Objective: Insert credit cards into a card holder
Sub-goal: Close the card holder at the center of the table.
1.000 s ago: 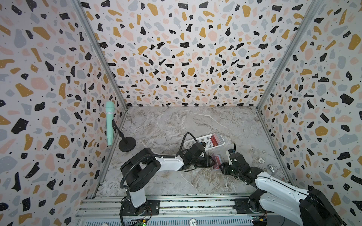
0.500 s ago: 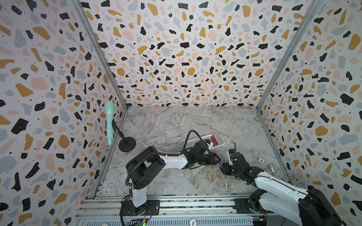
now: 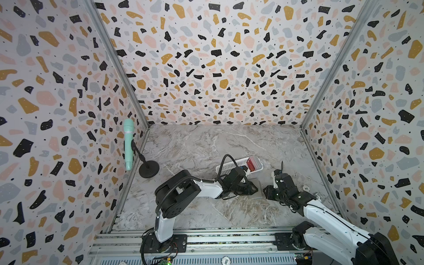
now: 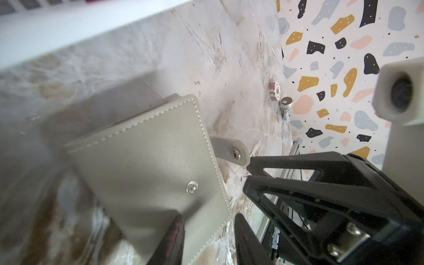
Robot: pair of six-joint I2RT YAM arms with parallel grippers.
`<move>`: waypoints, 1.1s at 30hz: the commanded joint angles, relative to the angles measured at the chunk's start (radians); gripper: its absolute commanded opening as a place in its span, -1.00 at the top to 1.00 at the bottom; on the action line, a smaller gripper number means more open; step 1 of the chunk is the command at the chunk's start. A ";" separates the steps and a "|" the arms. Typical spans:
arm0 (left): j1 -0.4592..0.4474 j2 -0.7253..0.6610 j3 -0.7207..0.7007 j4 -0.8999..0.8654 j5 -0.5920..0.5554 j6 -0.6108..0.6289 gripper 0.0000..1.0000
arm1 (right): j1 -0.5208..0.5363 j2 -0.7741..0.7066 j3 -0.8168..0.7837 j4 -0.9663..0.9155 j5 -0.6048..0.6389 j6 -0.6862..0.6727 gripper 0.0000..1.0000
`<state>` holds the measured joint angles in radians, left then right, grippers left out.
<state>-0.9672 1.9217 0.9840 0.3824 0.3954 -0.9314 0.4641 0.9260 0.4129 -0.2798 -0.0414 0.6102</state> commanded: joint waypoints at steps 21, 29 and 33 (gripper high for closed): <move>-0.007 0.017 0.004 -0.088 -0.055 0.040 0.79 | -0.007 0.153 0.125 0.062 -0.023 -0.097 0.53; -0.008 0.020 0.007 -0.090 -0.054 0.040 0.83 | -0.007 0.171 0.133 0.070 -0.023 -0.110 0.67; -0.007 0.020 0.007 -0.088 -0.053 0.040 0.83 | -0.007 0.183 0.126 0.082 -0.022 -0.112 0.77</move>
<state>-0.9672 1.9255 0.9840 0.3141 0.3500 -0.9047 0.4599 1.1053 0.5137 -0.2066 -0.0753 0.5098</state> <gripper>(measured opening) 0.085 0.120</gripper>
